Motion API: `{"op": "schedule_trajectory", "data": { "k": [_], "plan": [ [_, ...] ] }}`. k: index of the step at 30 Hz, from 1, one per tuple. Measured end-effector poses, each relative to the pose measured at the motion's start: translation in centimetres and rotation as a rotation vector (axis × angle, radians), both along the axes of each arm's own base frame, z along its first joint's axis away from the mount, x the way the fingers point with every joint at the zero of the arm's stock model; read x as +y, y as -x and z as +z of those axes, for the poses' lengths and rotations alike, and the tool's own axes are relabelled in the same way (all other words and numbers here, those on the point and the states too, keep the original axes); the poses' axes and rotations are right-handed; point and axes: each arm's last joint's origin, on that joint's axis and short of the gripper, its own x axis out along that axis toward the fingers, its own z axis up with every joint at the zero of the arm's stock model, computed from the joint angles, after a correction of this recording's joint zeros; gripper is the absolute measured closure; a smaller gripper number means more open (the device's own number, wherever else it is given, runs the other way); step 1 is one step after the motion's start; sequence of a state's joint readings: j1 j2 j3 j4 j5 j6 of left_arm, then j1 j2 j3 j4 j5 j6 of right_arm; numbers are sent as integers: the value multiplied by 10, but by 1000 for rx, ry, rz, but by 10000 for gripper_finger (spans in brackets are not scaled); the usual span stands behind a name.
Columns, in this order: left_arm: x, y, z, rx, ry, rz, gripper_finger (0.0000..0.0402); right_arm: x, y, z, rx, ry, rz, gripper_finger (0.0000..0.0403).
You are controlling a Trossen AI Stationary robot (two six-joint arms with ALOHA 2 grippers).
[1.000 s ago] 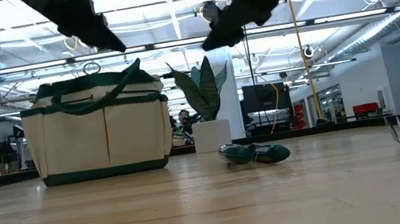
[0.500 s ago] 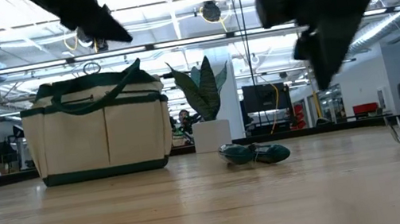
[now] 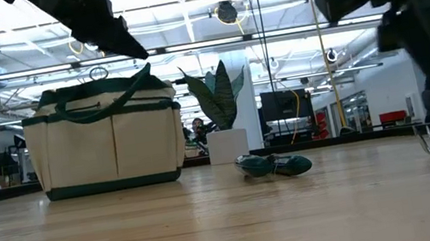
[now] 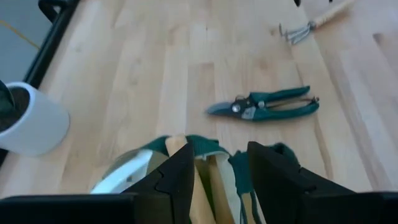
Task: Pick & Place Garden tools in Gardening bag
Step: Put the brown hand rake into the brown gardening bag
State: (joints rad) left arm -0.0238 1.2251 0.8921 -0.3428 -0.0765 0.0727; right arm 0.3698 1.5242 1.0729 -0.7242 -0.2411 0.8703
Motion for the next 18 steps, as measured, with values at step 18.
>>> {"op": "schedule_trajectory", "data": {
  "k": [18],
  "plan": [
    [0,-5,4,-60,-28,-6,247,49,28,-6,143,-40,-302,217]
  ]
}}
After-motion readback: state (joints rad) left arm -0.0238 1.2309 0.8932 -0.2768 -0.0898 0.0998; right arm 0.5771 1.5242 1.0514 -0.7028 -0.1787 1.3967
